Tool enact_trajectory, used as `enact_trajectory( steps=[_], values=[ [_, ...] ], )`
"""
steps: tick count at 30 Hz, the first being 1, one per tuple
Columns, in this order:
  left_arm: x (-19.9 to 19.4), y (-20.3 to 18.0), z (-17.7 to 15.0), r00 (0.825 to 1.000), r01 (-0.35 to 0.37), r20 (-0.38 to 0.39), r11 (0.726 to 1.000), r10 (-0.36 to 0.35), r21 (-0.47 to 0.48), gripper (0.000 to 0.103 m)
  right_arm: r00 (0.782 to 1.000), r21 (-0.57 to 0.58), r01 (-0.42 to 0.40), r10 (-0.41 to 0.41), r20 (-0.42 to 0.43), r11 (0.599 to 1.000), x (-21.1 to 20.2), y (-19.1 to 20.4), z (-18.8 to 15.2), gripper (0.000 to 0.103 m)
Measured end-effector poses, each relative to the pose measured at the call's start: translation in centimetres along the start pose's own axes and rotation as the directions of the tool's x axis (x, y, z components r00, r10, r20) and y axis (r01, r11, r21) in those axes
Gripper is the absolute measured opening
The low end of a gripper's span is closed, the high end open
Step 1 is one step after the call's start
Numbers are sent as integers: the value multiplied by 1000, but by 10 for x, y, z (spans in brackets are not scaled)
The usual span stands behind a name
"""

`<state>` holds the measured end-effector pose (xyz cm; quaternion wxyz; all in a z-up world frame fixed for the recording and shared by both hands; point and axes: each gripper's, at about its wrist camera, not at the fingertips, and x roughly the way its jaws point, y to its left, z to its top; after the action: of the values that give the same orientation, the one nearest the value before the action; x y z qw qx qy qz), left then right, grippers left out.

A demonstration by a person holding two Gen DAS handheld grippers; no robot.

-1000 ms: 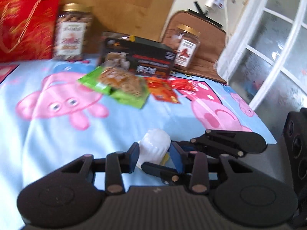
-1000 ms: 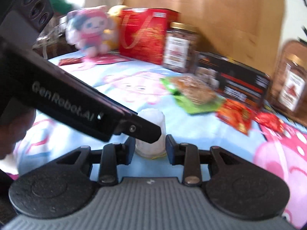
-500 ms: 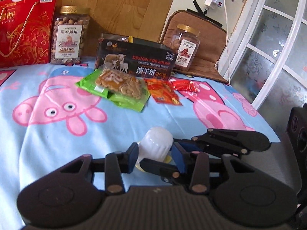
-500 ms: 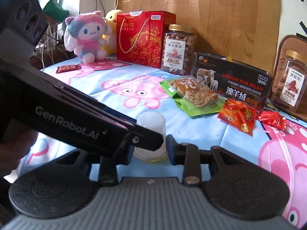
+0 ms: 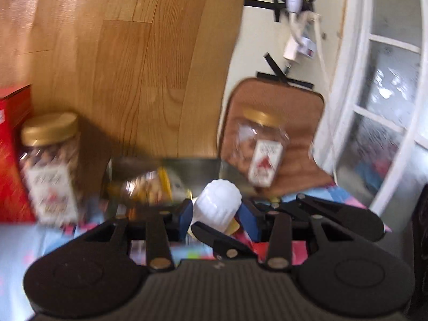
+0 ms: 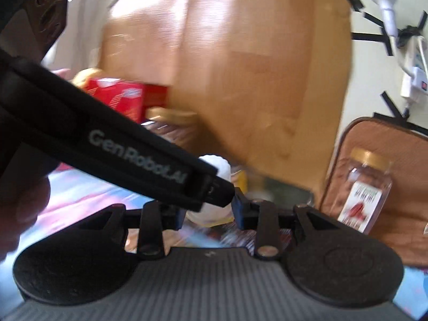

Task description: Organize snacks

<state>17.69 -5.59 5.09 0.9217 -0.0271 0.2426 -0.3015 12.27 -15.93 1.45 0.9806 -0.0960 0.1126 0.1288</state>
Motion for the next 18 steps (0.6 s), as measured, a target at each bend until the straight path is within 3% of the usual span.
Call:
enact_trajectory(
  steps=[5, 7, 9, 11, 14, 18],
  values=[
    [57, 15, 25, 1000, 12, -11, 998, -13, -59, 38, 997, 22, 75, -75, -22, 997, 47, -32, 2, 38],
    [73, 18, 28, 999, -18, -31, 997, 16, -78, 42, 994, 23, 104, -103, -41, 994, 58, -41, -1, 39],
    [82, 21, 27, 998, -43, -54, 995, 38, -92, 42, 992, 39, 120, -118, -45, 992, 57, -48, -4, 49],
    [77, 25, 22, 998, -25, -60, 993, 18, -118, 50, 993, 51, 112, -111, -32, 992, 42, -56, -7, 50],
    [50, 26, 14, 1000, 7, -22, 992, -10, -129, 49, 992, 80, 127, -126, -23, 989, 9, -70, -14, 49],
    [11, 20, -5, 998, 54, -2, 988, -55, -144, 49, 983, 259, 179, -166, -73, 949, -40, -109, -38, 48]
  ],
)
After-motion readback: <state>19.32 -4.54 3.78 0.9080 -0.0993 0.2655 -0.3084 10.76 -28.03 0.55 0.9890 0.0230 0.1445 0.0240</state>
